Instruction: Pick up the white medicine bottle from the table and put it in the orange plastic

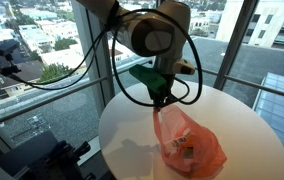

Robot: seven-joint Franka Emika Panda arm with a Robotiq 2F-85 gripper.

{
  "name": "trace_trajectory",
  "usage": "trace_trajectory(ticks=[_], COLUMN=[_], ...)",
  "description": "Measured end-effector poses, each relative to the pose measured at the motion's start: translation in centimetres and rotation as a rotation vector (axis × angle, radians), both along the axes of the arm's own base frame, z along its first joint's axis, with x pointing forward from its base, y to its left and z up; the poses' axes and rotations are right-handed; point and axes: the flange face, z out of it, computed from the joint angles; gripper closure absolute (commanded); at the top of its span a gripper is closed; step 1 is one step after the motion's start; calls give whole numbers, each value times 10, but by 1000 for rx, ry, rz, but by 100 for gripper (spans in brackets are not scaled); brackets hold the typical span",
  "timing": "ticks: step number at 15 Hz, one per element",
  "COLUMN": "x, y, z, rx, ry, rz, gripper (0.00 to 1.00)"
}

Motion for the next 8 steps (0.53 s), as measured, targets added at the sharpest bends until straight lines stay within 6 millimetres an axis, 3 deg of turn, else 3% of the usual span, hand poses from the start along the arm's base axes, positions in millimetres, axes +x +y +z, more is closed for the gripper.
trace_trajectory(ticks=[8], x=[-3], y=[-4], z=[7], rx=[-20], ry=[4], rz=[24], gripper=[5])
